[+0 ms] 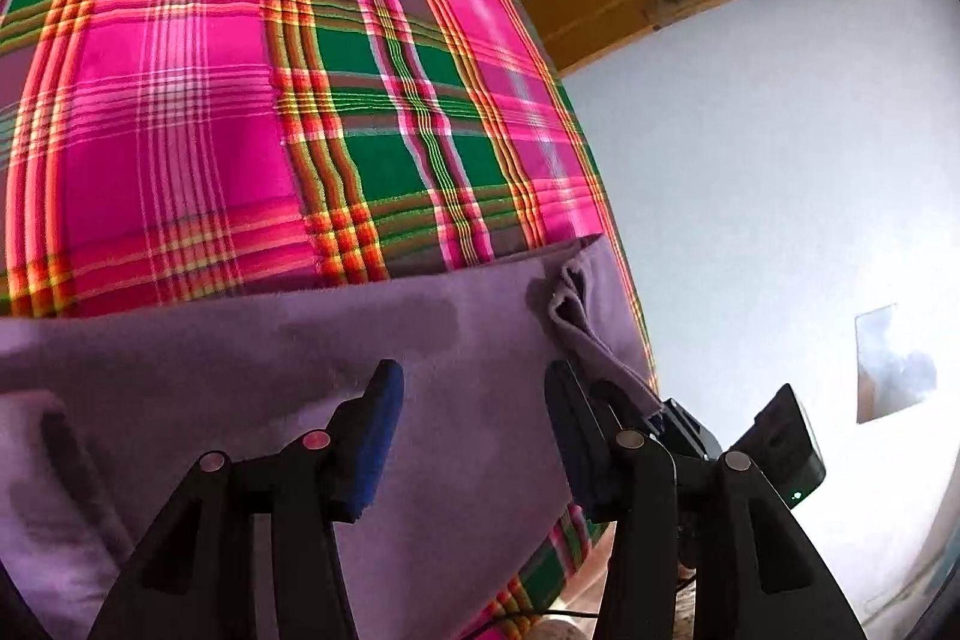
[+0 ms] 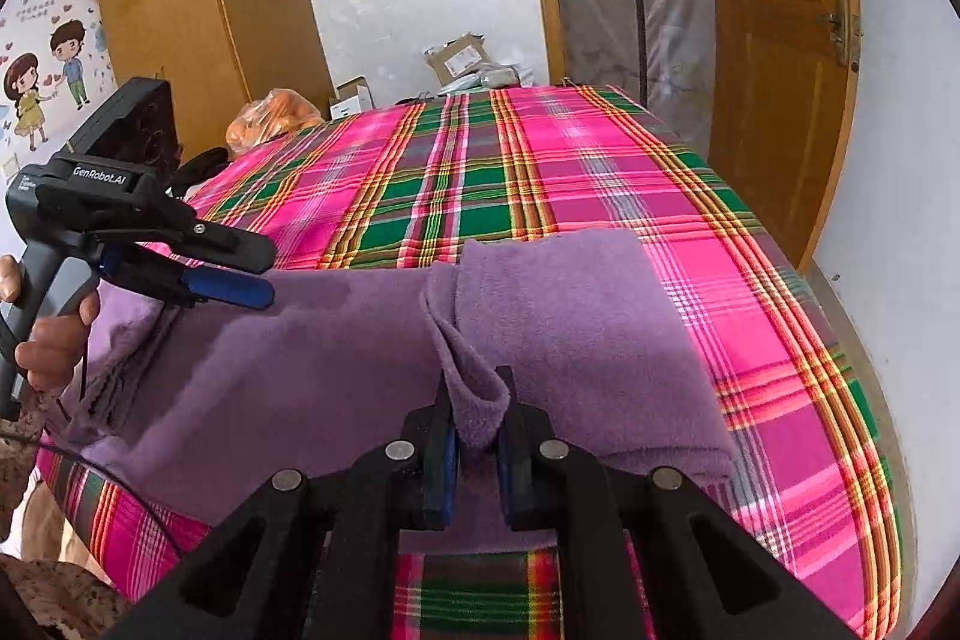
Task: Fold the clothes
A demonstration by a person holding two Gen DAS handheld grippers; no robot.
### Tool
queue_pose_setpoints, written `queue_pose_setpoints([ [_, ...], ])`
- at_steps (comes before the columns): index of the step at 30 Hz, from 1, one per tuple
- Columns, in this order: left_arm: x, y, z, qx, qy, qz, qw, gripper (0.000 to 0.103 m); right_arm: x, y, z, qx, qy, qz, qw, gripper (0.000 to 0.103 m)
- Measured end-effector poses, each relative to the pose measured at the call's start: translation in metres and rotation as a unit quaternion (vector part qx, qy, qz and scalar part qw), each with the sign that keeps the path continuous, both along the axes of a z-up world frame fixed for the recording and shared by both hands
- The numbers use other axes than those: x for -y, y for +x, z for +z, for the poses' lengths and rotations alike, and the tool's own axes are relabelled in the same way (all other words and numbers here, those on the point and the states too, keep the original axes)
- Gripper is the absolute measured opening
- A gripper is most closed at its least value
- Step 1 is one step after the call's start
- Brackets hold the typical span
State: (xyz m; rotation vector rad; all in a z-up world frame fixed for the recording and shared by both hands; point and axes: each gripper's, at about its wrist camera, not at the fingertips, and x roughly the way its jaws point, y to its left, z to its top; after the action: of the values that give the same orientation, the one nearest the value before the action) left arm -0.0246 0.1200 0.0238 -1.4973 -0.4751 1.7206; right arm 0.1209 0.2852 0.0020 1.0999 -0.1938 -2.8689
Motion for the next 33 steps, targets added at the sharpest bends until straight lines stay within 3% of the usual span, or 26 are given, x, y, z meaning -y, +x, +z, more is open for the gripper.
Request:
queue_pose_setpoints([
  [10, -0.025, 0.029, 0.005, 0.026, 0.065, -0.037, 0.9968, 0.051, 0.012, 0.026, 0.015, -0.025, 0.012, 0.008, 1.0, 0.011],
  [19, -0.056, 0.01, -0.007, 0.069, 0.082, -0.009, 0.9942, 0.054, 0.032, 0.022, 0.009, -0.033, 0.005, 0.022, 0.999, 0.011],
  [33, -0.063, -0.011, -0.034, 0.121, 0.068, 0.004, 0.9903, 0.052, 0.038, 0.006, -0.003, -0.022, -0.02, 0.031, 0.999, 0.011],
])
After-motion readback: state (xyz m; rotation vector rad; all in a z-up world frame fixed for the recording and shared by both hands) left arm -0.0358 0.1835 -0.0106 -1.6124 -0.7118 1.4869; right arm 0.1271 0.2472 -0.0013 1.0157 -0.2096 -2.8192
